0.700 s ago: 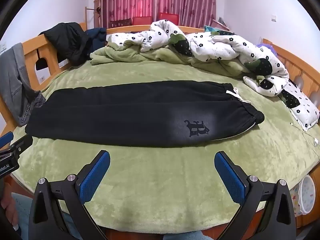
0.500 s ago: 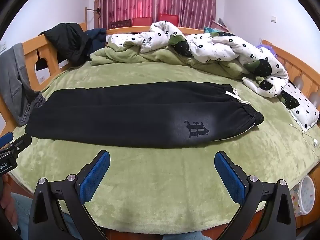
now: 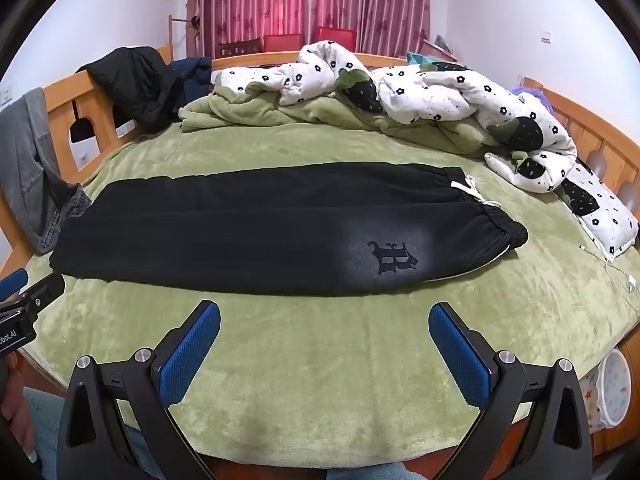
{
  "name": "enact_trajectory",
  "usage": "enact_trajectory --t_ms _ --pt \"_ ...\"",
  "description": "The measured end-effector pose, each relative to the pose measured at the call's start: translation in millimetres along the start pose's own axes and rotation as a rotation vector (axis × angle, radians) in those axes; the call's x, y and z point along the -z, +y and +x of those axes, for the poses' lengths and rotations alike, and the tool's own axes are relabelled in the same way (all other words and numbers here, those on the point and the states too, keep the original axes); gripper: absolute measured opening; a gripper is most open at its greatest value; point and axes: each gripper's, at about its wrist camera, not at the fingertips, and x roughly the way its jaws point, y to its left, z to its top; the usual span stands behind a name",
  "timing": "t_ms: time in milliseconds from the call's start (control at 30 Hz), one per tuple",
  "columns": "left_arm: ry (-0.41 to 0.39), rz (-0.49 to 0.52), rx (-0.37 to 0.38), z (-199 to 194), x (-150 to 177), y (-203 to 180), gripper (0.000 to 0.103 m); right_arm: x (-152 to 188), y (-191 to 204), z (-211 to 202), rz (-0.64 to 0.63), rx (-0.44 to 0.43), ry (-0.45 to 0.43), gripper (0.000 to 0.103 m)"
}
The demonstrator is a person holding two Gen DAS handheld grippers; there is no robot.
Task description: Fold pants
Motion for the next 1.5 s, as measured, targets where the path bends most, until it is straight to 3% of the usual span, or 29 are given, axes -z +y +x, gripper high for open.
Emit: enact_trajectory --t_ms 1500 --pt "-0.002 -0.002 -0.005 1.7 1.6 -5.4 0.103 0.3 -0.1 0.2 0.007 0.000 -0.006 0.102"
